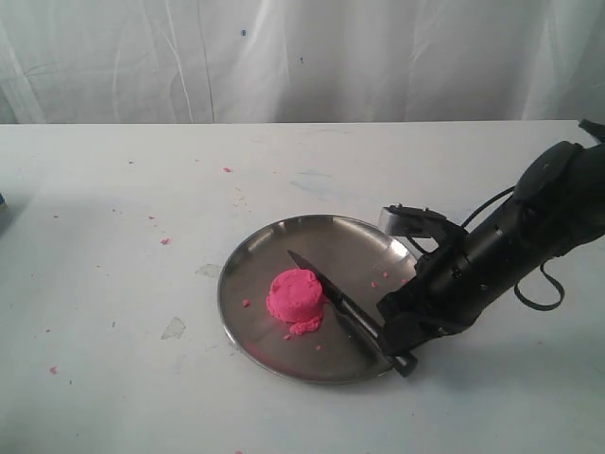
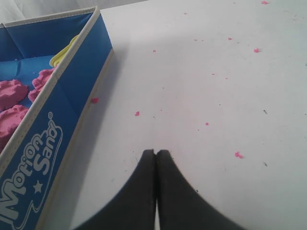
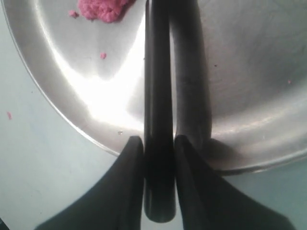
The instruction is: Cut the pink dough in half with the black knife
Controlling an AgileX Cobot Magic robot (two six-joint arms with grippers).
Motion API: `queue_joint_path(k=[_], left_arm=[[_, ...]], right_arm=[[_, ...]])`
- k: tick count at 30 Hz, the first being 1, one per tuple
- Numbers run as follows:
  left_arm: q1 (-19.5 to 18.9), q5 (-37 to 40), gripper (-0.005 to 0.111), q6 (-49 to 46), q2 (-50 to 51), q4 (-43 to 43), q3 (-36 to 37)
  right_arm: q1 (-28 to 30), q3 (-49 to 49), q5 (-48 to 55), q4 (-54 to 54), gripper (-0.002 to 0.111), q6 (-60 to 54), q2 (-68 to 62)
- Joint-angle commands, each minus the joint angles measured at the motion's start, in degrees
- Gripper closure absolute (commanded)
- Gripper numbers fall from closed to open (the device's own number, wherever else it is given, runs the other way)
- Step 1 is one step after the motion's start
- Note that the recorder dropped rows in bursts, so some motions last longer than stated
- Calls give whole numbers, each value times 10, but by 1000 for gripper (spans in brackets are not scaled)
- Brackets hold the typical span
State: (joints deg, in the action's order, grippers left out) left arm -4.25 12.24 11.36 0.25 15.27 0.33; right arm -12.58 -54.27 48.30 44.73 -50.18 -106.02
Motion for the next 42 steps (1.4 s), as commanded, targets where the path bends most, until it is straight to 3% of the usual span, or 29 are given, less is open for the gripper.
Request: queue_joint_path(k=[1, 4, 10, 23, 31, 42], left_arm=[[2, -2, 107, 0, -3, 0, -3], [2, -2, 107, 0, -3, 0, -3], [2, -2, 107, 0, -3, 0, -3], [2, -2, 107, 0, -3, 0, -3], [2, -2, 107, 0, -3, 0, -3], [2, -2, 107, 0, -3, 0, -3]], right_arm=[[-1, -13, -26, -13, 108, 6, 3], [-1, -18, -56, -38, 108, 38, 21], [-1, -18, -71, -221, 108, 188, 48], [-17, -16, -51, -266, 108, 220, 51], [-17, -16, -49, -266, 90, 221, 51], [-17, -17, -51, -266, 89, 228, 35]])
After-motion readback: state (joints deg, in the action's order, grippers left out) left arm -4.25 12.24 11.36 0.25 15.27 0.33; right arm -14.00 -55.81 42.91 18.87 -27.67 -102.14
